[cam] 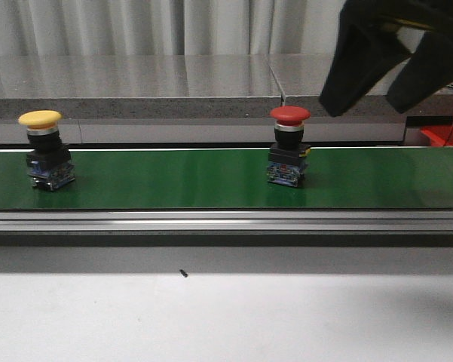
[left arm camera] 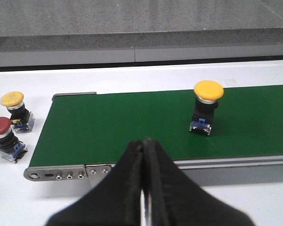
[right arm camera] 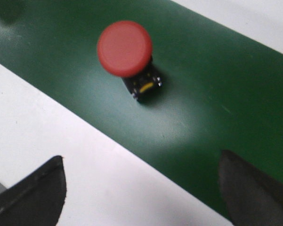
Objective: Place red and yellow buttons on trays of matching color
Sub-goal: 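Grasp the red button with the right gripper and lift it off, then carry the red button into the red tray, open right gripper, then grasp the yellow button on the belt with the right gripper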
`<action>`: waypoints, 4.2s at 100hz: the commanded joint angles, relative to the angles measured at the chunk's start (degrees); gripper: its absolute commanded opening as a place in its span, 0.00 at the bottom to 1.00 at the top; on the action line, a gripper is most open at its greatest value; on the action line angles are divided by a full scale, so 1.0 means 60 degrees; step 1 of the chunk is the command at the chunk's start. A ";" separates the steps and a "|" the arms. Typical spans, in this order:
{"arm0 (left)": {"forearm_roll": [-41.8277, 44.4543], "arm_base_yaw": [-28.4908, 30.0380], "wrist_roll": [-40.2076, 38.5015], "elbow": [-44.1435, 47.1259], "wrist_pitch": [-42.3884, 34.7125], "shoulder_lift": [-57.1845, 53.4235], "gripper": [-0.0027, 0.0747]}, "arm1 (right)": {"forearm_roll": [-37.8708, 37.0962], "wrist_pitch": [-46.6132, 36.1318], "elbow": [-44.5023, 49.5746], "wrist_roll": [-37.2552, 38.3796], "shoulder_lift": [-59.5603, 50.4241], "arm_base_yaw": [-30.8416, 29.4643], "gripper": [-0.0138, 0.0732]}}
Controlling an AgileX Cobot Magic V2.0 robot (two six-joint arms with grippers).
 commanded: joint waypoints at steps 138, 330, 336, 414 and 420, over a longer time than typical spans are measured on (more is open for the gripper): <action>-0.0241 -0.0072 -0.0012 -0.0237 -0.0680 0.0064 0.01 | -0.0635 0.1601 -0.5498 0.0056 0.2530 -0.3756 0.38; -0.0241 -0.0072 -0.0012 -0.0237 -0.0680 0.0064 0.01 | 0.0426 0.2307 -0.7625 -0.0063 0.4849 -0.6362 0.80; -0.0241 -0.0072 -0.0012 -0.0237 -0.0680 0.0064 0.01 | 0.0433 0.2291 -0.7324 -0.0157 0.4445 -0.6200 0.80; -0.0241 -0.0072 -0.0012 -0.0237 -0.0680 0.0064 0.01 | 0.0424 0.0635 -0.0456 -0.0593 -0.0629 -0.2197 0.80; -0.0241 -0.0072 -0.0012 -0.0237 -0.0680 0.0064 0.01 | 0.0433 0.0391 -0.0326 -0.0585 -0.0575 -0.1757 0.80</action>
